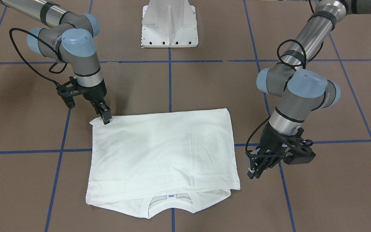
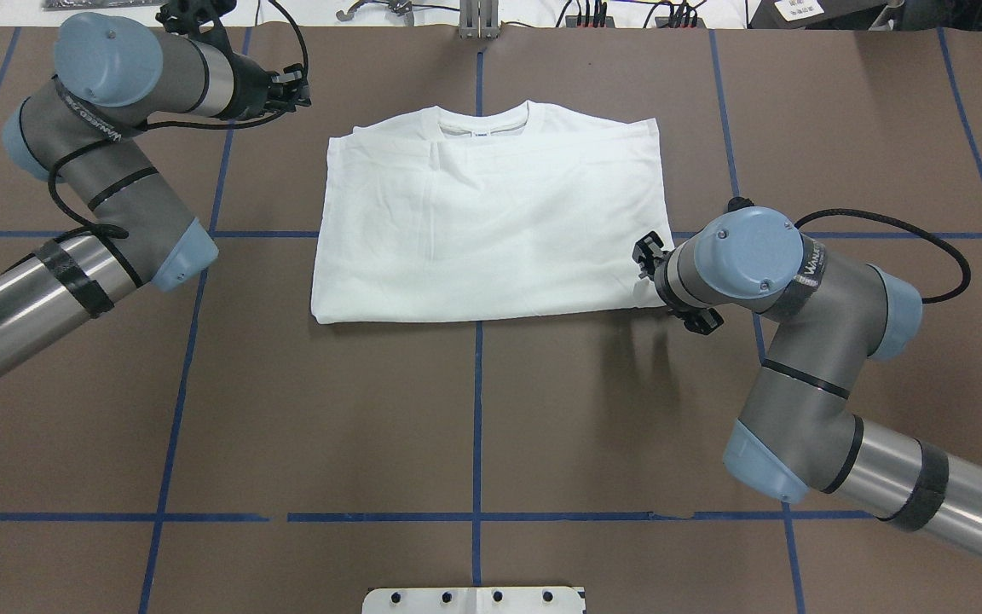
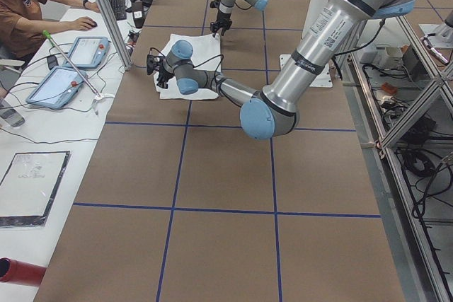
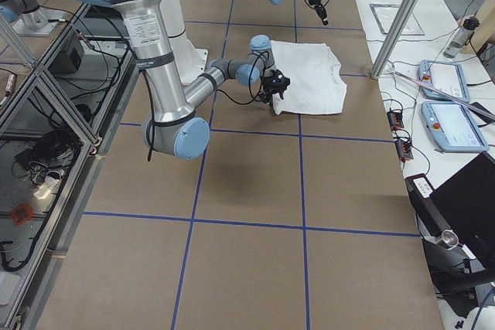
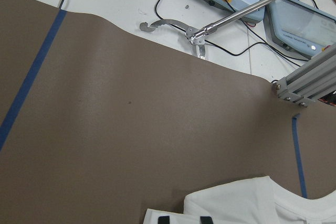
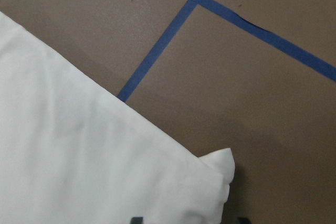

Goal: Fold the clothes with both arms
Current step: 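Move the right gripper to the shirt corner nearest the robot and grasp it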

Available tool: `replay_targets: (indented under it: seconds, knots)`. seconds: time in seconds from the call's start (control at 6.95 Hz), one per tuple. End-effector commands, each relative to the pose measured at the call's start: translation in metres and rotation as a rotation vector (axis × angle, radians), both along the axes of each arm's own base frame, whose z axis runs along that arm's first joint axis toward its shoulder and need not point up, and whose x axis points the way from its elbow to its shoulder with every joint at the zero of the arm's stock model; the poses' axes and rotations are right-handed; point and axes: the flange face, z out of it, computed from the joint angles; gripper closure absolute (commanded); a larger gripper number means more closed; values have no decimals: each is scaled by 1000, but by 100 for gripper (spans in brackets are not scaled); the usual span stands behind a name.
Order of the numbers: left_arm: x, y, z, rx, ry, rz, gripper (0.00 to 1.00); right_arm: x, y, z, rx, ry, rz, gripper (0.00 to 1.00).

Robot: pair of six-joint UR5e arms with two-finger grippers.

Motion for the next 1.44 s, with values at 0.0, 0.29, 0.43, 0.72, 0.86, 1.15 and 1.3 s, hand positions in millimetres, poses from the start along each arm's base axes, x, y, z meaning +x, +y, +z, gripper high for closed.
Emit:
replay_targets:
  seconds: [0.0, 0.29, 0.43, 0.72, 0.86, 1.15, 1.3]
  knots:
    - [-1, 0, -2, 4, -1, 0, 68, 1, 3, 13, -8, 19, -6, 37]
    - [-1, 0, -2, 3, -2, 0, 68, 1, 3, 18, -15, 26, -1, 55]
    - [-1, 0, -2, 3, -3, -1, 68, 3, 4, 17, -15, 23, -2, 100]
    - [0, 1, -1, 1, -3, 0, 68, 4, 5, 13, -7, 17, -13, 100]
    - [0, 1, -1, 1, -3, 0, 68, 12, 10, 9, -2, 4, -14, 100]
    - [0, 1, -5, 1, 7, 2, 68, 39, 43, -9, -26, -73, -70, 100]
    - [-3, 7, -19, 15, 25, 10, 68, 36, 75, -23, -31, -102, -135, 100]
